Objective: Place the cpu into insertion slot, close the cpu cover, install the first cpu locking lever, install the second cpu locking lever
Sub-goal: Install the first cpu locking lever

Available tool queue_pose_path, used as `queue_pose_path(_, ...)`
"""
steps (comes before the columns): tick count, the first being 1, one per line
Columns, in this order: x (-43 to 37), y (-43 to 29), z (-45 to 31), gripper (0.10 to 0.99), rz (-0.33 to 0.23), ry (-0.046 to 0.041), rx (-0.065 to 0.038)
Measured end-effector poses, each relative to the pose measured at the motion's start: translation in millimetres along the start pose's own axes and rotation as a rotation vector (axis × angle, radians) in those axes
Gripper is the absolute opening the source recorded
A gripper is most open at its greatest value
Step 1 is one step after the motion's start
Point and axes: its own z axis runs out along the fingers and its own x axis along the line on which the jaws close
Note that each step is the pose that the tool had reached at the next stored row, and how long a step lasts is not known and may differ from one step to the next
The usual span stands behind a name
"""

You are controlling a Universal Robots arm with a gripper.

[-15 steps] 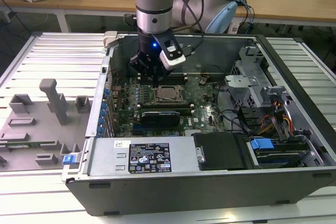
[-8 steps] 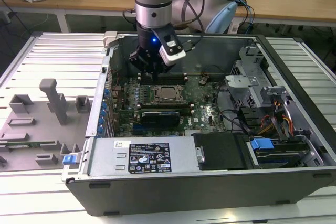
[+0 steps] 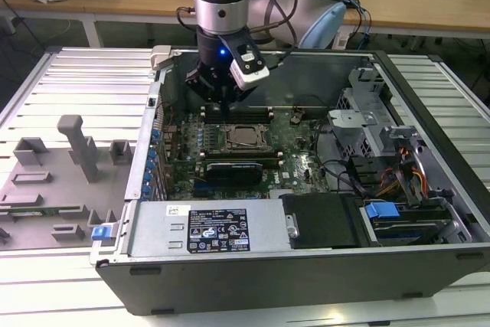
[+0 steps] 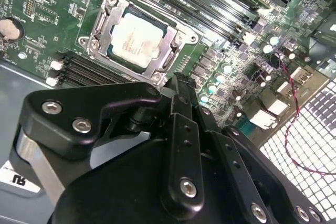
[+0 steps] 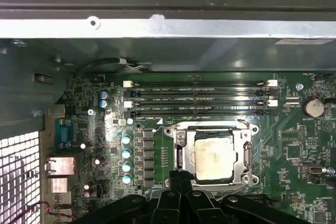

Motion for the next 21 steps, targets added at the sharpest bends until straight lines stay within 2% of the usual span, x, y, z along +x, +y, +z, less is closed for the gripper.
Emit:
queue_pose_path(6, 7.7, -0.1, -0.3, 0.106, 0.0, -0.0023, 0.0)
queue_pose_path(10, 16.6, -0.2, -0.6, 0.106, 0.0, -0.0045, 0.0)
queue_pose_path(11, 17.7, -0.3, -0.7, 0.106, 0.0, -0.0046, -0.001)
queue_pose_path(13, 19.7, -0.3, -0.8, 0.106, 0.0, -0.0052, -0.009)
queue_pose_path(14, 20.4, -0.3, -0.8, 0.106, 0.0, -0.0053, -0.018)
queue_pose_path(17, 22.0, -0.3, -0.8, 0.106, 0.003, -0.0049, -0.074)
queue_pose_path(19, 23.5, -0.3, -0.8, 0.106, 0.004, -0.0046, -0.088)
queue_pose_path(21, 25.9, -0.4, -0.7, 0.106, 0.004, -0.0043, -0.107)
